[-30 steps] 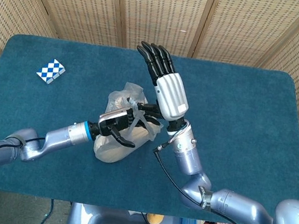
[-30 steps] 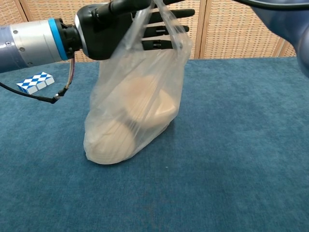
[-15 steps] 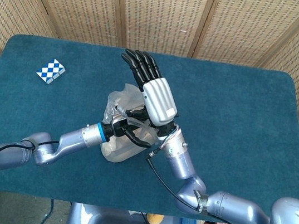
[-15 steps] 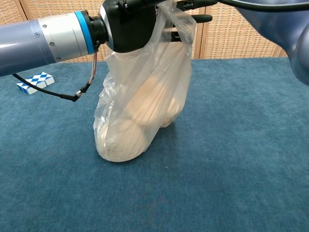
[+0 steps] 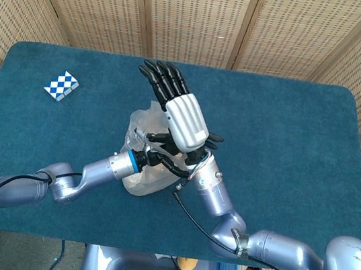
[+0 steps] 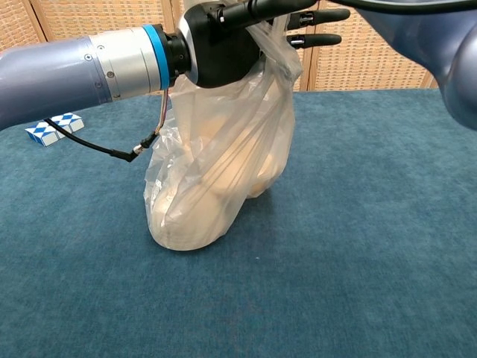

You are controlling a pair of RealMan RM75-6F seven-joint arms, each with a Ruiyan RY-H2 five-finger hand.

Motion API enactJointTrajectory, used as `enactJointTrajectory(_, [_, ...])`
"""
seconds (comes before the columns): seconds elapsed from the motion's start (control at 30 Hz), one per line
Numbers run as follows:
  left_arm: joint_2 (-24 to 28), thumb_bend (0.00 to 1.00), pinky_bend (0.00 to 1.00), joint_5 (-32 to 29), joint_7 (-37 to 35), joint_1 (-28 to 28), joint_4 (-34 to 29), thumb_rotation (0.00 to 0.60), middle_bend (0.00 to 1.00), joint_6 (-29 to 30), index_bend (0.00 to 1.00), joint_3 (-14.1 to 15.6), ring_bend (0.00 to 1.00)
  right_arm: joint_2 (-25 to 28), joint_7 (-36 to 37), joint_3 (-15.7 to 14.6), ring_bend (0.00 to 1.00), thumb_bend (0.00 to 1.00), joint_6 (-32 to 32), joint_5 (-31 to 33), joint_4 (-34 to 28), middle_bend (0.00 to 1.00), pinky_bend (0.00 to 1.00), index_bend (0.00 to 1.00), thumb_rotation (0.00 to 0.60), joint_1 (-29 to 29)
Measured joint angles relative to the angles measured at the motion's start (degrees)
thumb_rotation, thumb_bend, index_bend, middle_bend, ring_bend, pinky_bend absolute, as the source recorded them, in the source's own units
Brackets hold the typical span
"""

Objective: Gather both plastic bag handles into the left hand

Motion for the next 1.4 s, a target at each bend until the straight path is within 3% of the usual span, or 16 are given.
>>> enactJointTrajectory(0.1, [0.06, 0.01, 0.22, -0.15, 0.40, 0.13, 0.07, 0.565, 0.13, -0.05, 0.19, -0.33, 0.16, 0.93, -1.10, -0.10, 0.00, 0.00, -0.09, -0.50, -0.07, 0.00, 0.04, 0.00, 0.600, -0.01])
enactJointTrajectory(0.67, [0.73, 0.01, 0.22, -1.12, 3.29, 1.11, -1.44, 0.561, 0.13, 0.16, 0.19, -3.13, 0.16, 13.72, -7.61, -3.22, 0.00, 0.00, -1.78, -4.85, -10.40, 0.00, 0.04, 0.00, 0.600, -3.57])
enactJointTrajectory(0.87, [0.95, 0.01, 0.22, -0.78, 3.48, 1.60, -2.13, 0.566, 0.13, 0.56, 0.19, -3.39, 0.16, 16.34, -10.11, -4.50, 0.00, 0.00, -1.15, -7.43, -9.69, 0.00, 0.04, 0.00, 0.600, -4.66])
enactJointTrajectory(1.4, [1.08, 0.01, 0.17, -3.05, 7.19, 3.14, -3.82, 0.564, 0.13, 1.91, 0.19, -6.33, 0.16, 21.42, -5.89, -7.82, 0.00, 0.00, 0.84, -11.55, -10.42, 0.00, 0.04, 0.00, 0.600, -8.76])
